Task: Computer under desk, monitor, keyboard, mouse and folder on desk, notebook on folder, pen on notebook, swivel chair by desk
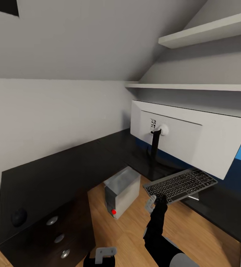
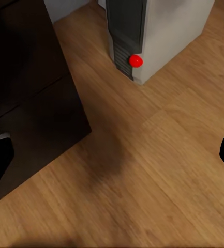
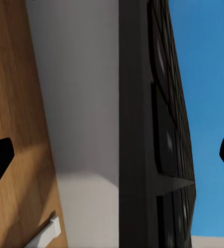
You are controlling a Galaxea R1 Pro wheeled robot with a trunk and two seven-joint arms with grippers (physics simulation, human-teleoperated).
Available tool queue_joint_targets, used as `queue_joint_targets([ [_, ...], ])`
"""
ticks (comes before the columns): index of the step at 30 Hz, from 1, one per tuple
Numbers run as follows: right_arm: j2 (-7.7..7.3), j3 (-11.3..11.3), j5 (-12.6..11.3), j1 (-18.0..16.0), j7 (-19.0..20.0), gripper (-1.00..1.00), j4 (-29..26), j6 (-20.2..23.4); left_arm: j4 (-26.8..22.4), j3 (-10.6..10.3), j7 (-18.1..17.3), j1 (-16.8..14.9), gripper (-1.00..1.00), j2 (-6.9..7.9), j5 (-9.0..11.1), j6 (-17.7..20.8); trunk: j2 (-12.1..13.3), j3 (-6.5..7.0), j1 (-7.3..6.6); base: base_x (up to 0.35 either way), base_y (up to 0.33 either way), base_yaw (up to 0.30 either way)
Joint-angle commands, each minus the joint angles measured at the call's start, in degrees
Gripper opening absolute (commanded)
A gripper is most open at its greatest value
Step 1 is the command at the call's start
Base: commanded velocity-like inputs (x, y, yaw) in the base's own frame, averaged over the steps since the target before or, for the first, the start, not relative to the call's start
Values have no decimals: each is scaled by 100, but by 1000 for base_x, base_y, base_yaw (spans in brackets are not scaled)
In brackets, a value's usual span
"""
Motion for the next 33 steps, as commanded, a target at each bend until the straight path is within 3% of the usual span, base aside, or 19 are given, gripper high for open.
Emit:
queue_joint_targets([
  [1,0,16,26,-5,-8,100,3,44,-7,-10,35,-4,100,0,13,31,-3,-6,0,22,3,0],
  [31,-8,40,26,-5,-26,100,3,127,4,-10,35,-4,100,0,13,32,-3,-6,0,1,0,0],
  [32,-8,41,26,-5,-26,-100,3,135,6,-10,35,-4,100,0,13,32,-3,-6,0,0,0,0],
  [33,-8,41,26,-5,-26,-100,3,138,7,-10,35,-4,100,0,13,32,-3,-6,0,0,0,0],
])
